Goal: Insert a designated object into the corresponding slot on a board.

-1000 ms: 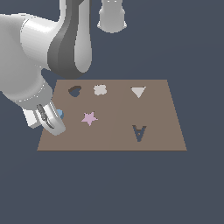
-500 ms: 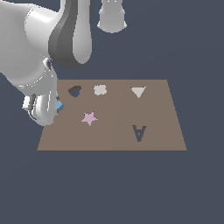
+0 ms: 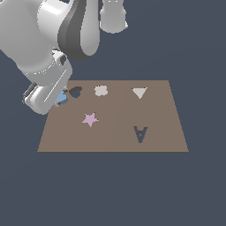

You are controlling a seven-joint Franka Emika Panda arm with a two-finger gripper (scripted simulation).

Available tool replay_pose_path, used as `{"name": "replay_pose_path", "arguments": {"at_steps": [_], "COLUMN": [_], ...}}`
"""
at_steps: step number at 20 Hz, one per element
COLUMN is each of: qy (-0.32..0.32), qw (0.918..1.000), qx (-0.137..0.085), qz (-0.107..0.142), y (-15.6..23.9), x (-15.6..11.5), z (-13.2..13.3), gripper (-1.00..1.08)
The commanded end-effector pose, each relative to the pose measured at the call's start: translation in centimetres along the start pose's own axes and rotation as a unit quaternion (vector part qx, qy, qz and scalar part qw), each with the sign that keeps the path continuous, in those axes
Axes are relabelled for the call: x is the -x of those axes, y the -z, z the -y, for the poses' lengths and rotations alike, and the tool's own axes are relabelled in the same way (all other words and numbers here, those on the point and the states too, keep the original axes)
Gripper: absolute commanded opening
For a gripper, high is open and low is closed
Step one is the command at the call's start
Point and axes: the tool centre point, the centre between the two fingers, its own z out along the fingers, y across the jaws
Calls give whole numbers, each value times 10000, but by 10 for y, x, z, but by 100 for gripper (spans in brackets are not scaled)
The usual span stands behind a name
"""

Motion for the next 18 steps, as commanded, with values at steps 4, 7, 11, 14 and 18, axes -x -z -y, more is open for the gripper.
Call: {"name": "replay_pose_path", "arguments": {"at_steps": [4,7,11,14,18], "qy": [-1131,-1646,-2211,-2553,-2907], "qw": [9936,9864,9753,9669,9568], "qx": [-3,-3,-2,-2,-1], "qz": [1,1,1,1,2], "y": [1,2,2,3,3], "x": [7,12,19,24,29], "z": [-19,-27,-36,-40,-44], "gripper": [-100,-100,-100,-100,-100]}}
